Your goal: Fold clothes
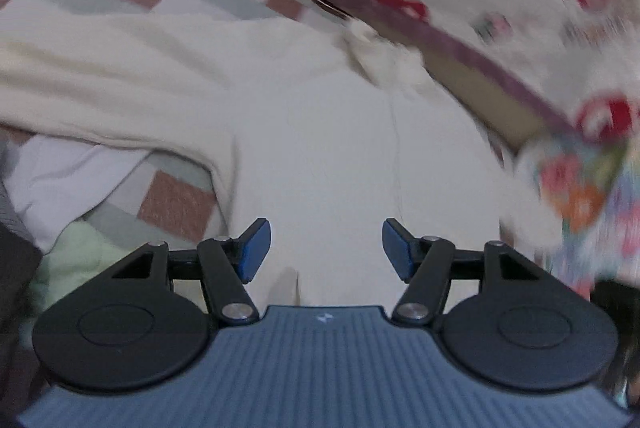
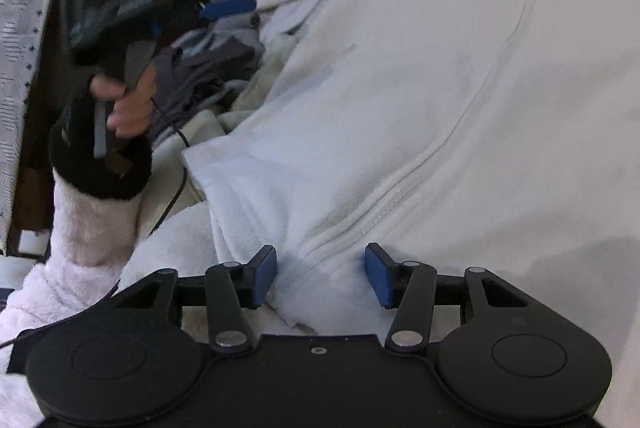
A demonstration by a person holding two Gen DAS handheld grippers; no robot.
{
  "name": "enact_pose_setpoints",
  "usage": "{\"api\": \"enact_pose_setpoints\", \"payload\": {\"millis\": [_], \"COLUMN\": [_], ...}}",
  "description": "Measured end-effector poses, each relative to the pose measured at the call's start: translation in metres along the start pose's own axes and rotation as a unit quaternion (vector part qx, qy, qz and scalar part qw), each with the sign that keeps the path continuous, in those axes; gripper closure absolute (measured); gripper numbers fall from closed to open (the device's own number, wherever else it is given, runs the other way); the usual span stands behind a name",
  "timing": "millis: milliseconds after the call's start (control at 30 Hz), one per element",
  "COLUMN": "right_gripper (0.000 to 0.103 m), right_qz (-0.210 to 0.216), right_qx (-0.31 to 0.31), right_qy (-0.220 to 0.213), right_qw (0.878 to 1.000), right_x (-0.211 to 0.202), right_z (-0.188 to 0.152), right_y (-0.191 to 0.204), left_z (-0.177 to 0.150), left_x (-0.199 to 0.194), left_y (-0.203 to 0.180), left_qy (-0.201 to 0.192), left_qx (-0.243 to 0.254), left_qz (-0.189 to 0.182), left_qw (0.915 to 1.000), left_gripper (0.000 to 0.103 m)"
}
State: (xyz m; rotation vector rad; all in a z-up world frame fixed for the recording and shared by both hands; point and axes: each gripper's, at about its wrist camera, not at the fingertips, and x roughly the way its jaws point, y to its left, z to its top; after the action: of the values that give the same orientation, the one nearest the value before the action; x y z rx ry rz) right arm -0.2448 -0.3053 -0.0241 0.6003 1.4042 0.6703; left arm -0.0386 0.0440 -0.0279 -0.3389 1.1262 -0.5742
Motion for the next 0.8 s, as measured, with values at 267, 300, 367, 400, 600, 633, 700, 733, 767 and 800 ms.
{"api": "enact_pose_setpoints", "payload": {"millis": [267,300,367,400,600,633,700,733,767,800], "right_gripper": [0.048,0.048,0.048,0.048,0.048,0.048,0.048,0.048,0.048,0.048], "right_qz": [-0.236,-0.265,-0.318,-0.323,-0.283,-0.277,-0.271,-0.269,-0.266,-0.265], "right_qx": [-0.117,-0.137,-0.174,-0.177,-0.152,-0.145,-0.128,-0.125,-0.124,-0.125], "right_qy": [-0.05,-0.075,-0.125,-0.152,-0.297,-0.316,-0.35,-0.358,-0.363,-0.362], "right_qw": [0.963,0.952,0.923,0.917,0.899,0.896,0.887,0.886,0.885,0.885], "right_x": [-0.075,-0.083,-0.098,-0.096,-0.059,-0.052,-0.034,-0.022,-0.015,-0.008], "right_z": [0.1,0.114,0.141,0.153,0.179,0.178,0.175,0.175,0.174,0.174], "right_y": [0.055,0.061,0.072,0.071,0.033,0.023,0.006,0.004,-0.001,-0.004], "left_z": [0.066,0.065,0.055,0.051,0.06,0.062,0.068,0.07,0.073,0.076], "left_x": [0.021,0.02,0.022,0.022,-0.006,-0.01,-0.011,-0.008,-0.006,-0.004], "left_y": [0.029,0.037,0.056,0.066,0.117,0.123,0.132,0.136,0.139,0.142], "left_qy": [-0.132,-0.163,-0.207,-0.209,-0.237,-0.242,-0.249,-0.251,-0.253,-0.259], "left_qx": [-0.035,-0.028,-0.011,-0.007,-0.049,-0.055,-0.057,-0.054,-0.051,-0.053], "left_qz": [0.095,0.129,0.188,0.212,0.238,0.236,0.265,0.296,0.328,0.349], "left_qw": [0.986,0.9777,0.9599,0.9547,0.9406,0.9395,0.93,0.92,0.9089,0.899], "left_gripper": [0.042,0.042,0.042,0.042,0.042,0.042,0.042,0.042,0.042,0.041]}}
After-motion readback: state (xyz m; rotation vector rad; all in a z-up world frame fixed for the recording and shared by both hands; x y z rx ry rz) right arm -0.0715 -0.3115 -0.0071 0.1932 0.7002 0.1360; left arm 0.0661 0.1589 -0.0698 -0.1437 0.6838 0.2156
